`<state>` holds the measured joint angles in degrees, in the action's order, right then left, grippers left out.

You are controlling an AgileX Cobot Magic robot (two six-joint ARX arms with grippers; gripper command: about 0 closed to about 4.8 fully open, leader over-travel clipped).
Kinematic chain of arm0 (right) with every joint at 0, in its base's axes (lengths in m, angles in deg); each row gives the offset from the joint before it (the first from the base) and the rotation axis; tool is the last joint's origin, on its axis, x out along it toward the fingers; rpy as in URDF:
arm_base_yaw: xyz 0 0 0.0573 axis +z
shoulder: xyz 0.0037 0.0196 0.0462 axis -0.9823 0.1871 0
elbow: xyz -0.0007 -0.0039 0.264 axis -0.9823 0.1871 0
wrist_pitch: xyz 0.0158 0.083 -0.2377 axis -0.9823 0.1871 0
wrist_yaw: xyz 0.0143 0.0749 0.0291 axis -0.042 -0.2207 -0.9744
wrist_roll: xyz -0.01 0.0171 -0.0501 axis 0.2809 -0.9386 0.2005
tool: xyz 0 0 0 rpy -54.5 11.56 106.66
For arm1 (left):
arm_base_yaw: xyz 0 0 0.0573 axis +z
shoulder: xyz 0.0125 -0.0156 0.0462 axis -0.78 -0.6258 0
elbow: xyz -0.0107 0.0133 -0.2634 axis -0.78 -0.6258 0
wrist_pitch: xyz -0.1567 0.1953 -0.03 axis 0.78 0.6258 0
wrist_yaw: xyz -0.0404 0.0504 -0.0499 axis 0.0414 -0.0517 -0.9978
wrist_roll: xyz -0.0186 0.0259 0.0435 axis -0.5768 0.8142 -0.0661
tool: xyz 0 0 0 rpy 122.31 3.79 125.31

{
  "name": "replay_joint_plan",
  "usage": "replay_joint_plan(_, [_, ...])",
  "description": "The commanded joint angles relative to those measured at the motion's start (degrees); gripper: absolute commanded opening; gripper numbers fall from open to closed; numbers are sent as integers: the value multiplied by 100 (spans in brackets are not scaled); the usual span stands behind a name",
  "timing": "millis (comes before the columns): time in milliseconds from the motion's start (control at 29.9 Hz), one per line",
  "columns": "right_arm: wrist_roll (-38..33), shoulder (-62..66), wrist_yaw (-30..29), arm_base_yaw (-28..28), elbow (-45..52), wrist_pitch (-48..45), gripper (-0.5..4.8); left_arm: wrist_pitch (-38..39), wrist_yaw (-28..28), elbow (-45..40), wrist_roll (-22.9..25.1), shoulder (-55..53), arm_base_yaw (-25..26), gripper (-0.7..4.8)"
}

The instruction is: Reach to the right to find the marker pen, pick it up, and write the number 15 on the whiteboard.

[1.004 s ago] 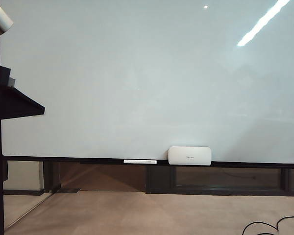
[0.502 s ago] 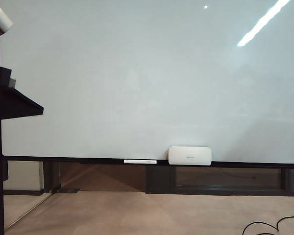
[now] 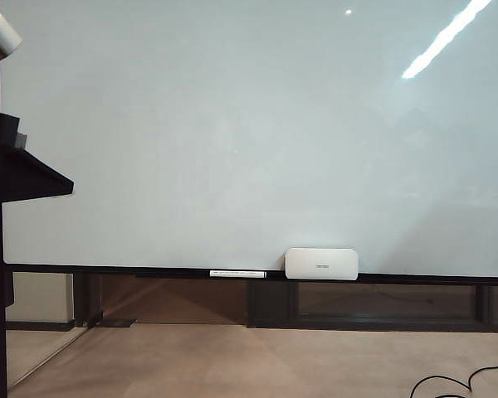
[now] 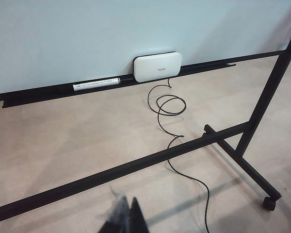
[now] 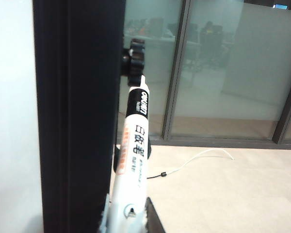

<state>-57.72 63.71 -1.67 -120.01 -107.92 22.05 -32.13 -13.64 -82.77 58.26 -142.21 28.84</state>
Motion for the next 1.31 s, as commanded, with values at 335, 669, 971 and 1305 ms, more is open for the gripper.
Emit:
replay_joint_plan(335, [-323,-24,57,-11,-26,-717,-1,-94,-175,26,-44,4,-7,-5])
replay_joint_plan(669, [-721,-240,313,-9,-15,-634,-1,-101,-763,26,-85,7,-9,-5])
replay_joint_plan(971, [-675,-522,603,-17,-15,-26,-1,-101,-931,37,-142,7,-11,-5])
replay_joint_plan(1305, [-542,-1182,634,-55,-13,1023,-1,-42,-925,417,-127,7,-11,-5])
